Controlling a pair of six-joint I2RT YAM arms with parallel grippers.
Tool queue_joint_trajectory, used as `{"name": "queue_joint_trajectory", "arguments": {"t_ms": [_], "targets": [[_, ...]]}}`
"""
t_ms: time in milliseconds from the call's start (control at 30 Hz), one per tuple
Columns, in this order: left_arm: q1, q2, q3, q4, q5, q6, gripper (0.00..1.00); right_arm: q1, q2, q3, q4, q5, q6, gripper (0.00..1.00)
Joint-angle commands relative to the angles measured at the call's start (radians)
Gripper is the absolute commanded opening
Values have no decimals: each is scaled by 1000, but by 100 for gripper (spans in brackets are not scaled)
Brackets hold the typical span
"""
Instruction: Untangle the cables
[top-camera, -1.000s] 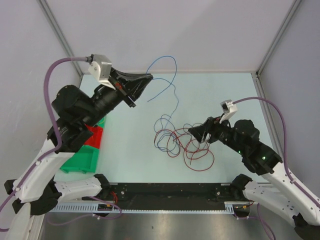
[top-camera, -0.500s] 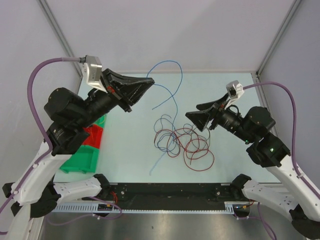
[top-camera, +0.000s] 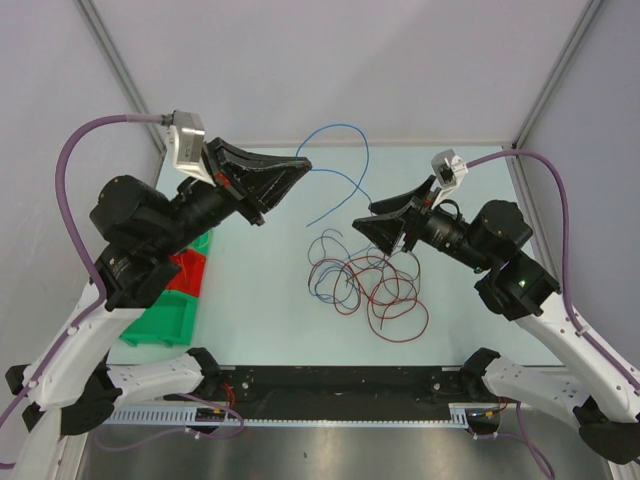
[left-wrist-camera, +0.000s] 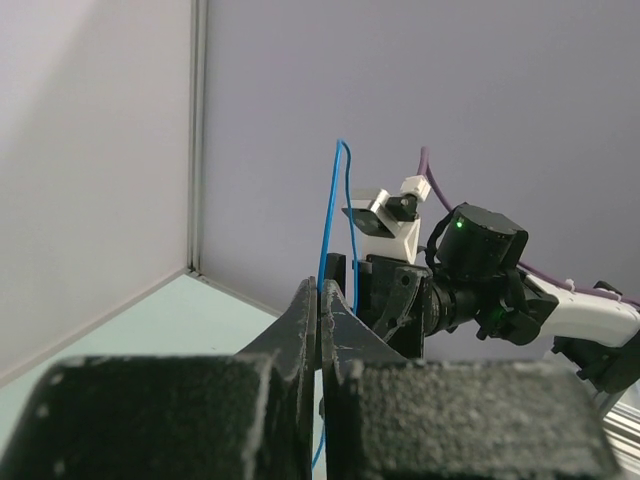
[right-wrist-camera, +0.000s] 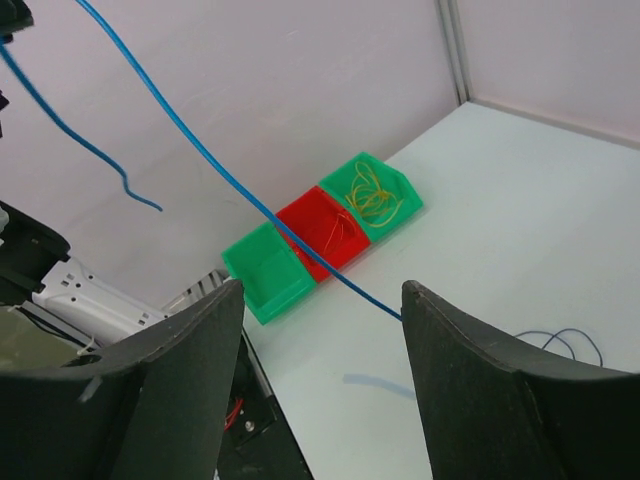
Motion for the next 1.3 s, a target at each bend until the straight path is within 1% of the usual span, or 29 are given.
{"name": "queue_joint_trajectory", "arguments": {"t_ms": [0,100,200,267,300,367,400,467,500,533,567,600,633,833,867,900,933,967,1000,1033,1067,1133,1267], "targets": [[6,1,-11,44,22,-14,0,-1,-2,58,101,2,-12,65],[6,1,-19,50,22,-18,0,-2,10,69,107,9,-13,59],[5,4,-25,56,25,-21,0,-2,18,73,107,12,-12,56],[5,6,-27,56,27,-23,0,-1,21,75,145,10,-7,53],[5,4,-31,61,25,-24,0,-1,22,75,148,9,-5,47],[5,4,-37,64,24,-27,0,-2,31,75,151,1,1,41],[6,3,-41,68,24,-27,0,-1,34,76,153,-2,1,35],[6,3,-44,68,24,-29,0,-1,45,76,151,-11,5,32],[5,4,-44,70,27,-29,0,-1,48,76,151,-14,7,28],[6,4,-45,70,27,-29,0,1,51,76,153,-19,10,21],[5,4,-47,70,27,-29,0,-1,53,76,154,-19,13,17],[5,4,-50,70,24,-27,0,2,57,75,156,-19,14,5],[6,7,-50,67,24,-27,0,3,56,76,158,-14,18,1],[6,-8,-93,65,1,-21,0,3,57,76,161,18,28,0],[8,-23,-122,61,-2,-18,4,1,59,76,158,31,30,0],[6,-33,-139,56,-6,-14,9,-4,57,78,153,68,34,0],[6,-43,-157,52,-10,-14,19,-8,59,82,141,81,34,0],[8,-66,-195,27,-13,-12,43,-28,64,90,130,91,34,0],[6,-79,-215,12,-15,-11,55,-42,70,117,122,101,36,0],[6,-91,-258,-19,-24,-11,77,-56,91,137,81,99,38,0],[6,-117,-281,-36,-35,-15,86,-88,102,180,70,85,38,0],[6,-149,-356,-88,-76,-21,100,-112,146,217,55,62,45,0],[6,-253,-471,-180,-131,-44,100,-120,228,320,30,39,31,0]]}}
